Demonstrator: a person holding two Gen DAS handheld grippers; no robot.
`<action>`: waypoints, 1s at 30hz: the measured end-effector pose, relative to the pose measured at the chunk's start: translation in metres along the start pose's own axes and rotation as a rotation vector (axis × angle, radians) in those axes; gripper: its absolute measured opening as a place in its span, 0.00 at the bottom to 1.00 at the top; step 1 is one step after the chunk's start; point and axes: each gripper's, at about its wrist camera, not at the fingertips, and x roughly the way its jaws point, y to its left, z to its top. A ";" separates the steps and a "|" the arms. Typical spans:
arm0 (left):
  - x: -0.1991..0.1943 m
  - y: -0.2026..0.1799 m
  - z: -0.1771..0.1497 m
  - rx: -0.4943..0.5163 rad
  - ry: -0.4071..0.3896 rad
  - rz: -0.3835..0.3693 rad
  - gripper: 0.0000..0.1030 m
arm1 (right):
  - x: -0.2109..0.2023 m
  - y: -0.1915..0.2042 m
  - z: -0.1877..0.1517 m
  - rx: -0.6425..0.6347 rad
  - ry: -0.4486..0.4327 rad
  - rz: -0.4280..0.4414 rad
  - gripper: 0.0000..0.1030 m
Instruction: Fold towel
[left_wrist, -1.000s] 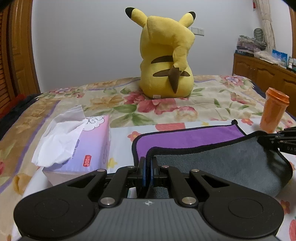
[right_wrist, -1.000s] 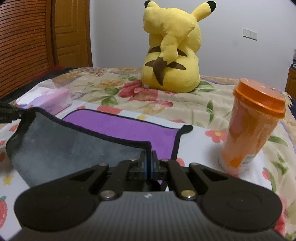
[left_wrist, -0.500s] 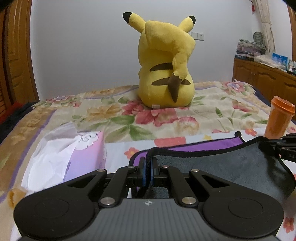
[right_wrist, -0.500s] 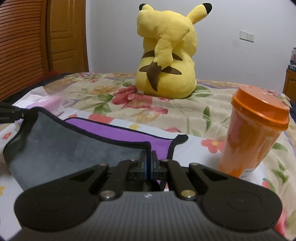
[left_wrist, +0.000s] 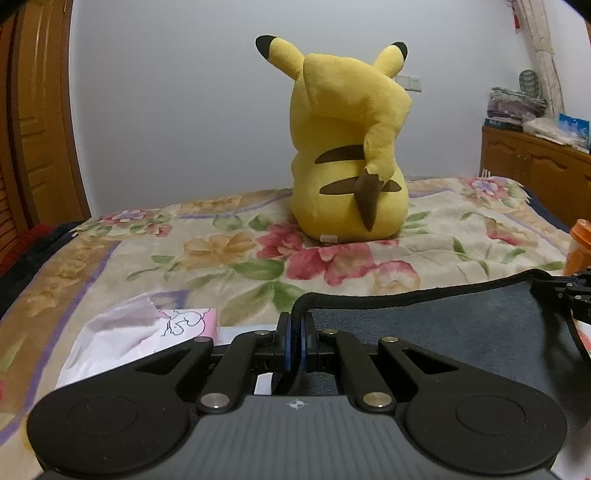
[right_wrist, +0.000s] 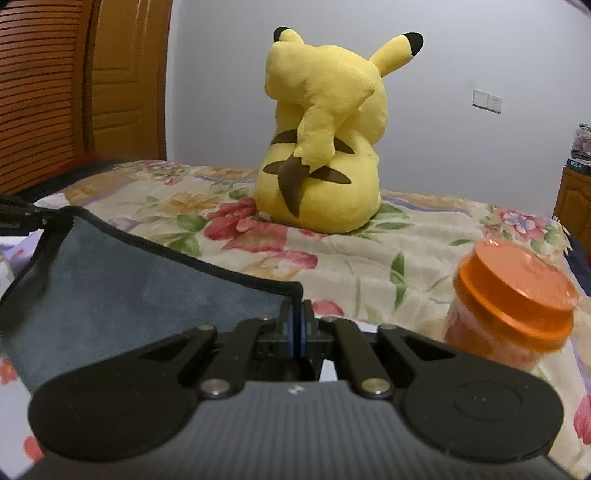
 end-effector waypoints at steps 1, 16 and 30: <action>0.002 -0.001 0.000 0.006 0.000 0.001 0.08 | 0.003 0.000 0.000 -0.001 0.003 -0.004 0.04; 0.048 -0.002 -0.023 0.018 0.071 -0.004 0.08 | 0.044 0.003 -0.022 -0.038 0.094 -0.038 0.04; 0.028 -0.012 -0.029 0.016 0.110 -0.025 0.30 | 0.012 0.001 -0.029 0.005 0.122 -0.051 0.13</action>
